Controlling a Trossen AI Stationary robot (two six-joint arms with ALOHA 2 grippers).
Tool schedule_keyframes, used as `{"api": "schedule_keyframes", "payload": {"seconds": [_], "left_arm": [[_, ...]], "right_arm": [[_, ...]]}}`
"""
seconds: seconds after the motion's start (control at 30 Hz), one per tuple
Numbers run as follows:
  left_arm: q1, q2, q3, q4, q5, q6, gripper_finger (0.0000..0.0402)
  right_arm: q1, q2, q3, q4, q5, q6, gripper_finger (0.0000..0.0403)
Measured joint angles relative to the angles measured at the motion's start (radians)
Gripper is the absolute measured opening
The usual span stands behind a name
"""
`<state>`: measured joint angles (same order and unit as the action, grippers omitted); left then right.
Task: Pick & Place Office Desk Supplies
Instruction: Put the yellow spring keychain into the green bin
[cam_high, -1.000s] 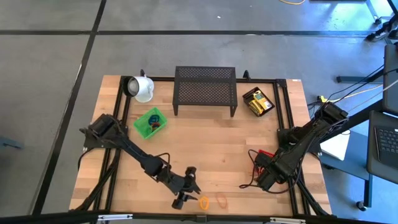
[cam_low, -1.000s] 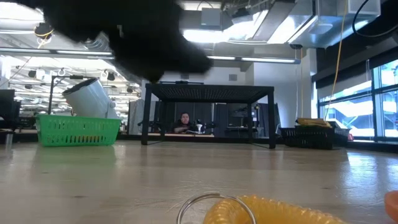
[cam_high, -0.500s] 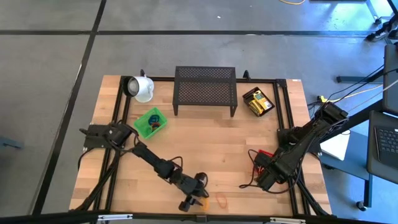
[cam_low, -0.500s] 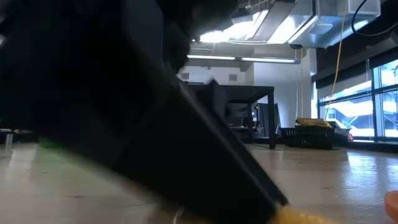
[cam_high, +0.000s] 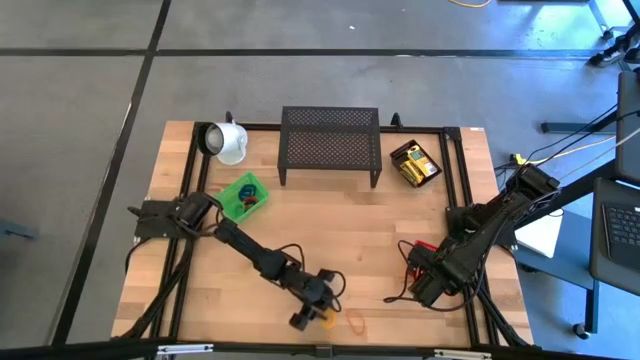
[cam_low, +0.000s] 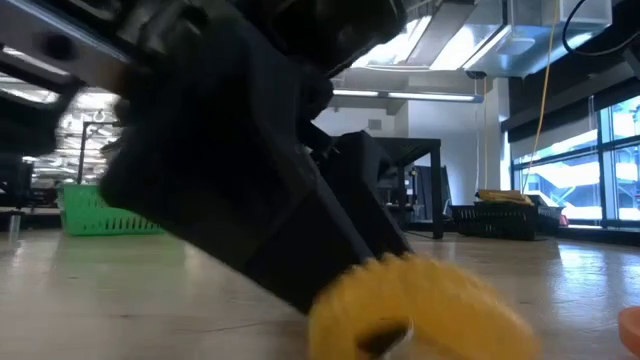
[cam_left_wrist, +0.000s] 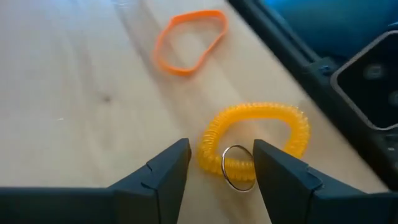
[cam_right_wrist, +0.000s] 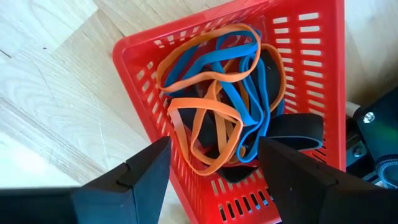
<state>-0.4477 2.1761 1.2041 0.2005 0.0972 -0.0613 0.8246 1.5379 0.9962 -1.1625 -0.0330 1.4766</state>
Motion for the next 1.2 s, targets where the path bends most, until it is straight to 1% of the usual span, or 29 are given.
{"api": "schedule_keyframes", "payload": {"seconds": [0.1, 0.17, 0.27, 0.4, 0.5, 0.63, 0.87, 1.03, 1.2], "left_arm": [[0.010, -0.001, 0.000, -0.016, -0.022, 0.001, 0.0167], [0.014, 0.000, 0.000, -0.019, -0.028, 0.010, 0.0147], [0.015, 0.000, 0.000, -0.020, -0.049, 0.011, 0.0102], [0.017, 0.000, 0.000, -0.019, -0.052, -0.010, 0.0039], [0.018, -0.003, -0.001, -0.020, -0.054, -0.026, 0.0012], [0.019, -0.020, -0.006, -0.026, -0.067, -0.031, 0.0011], [0.030, -0.131, -0.018, -0.100, -0.133, -0.021, 0.0008], [0.034, -0.246, -0.014, -0.141, -0.257, -0.020, 0.0007], [0.033, -0.349, -0.013, -0.157, -0.407, 0.028, 0.0007]], "right_arm": [[0.000, 0.000, 0.000, 0.000, 0.000, 0.000, 0.0242], [0.000, 0.000, 0.000, 0.001, 0.000, 0.000, 0.0242], [0.000, 0.000, 0.000, 0.002, 0.000, 0.000, 0.0242], [0.000, 0.000, 0.000, 0.003, 0.000, 0.000, 0.0242], [0.000, 0.000, 0.000, 0.003, 0.000, 0.000, 0.0242], [0.000, 0.000, 0.000, 0.003, 0.000, 0.000, 0.0242], [0.000, 0.000, 0.000, 0.016, 0.014, -0.002, 0.0242], [0.000, -0.003, 0.001, 0.089, 0.104, -0.031, 0.0242], [0.000, -0.003, 0.001, 0.198, 0.244, -0.081, 0.0242]]}}
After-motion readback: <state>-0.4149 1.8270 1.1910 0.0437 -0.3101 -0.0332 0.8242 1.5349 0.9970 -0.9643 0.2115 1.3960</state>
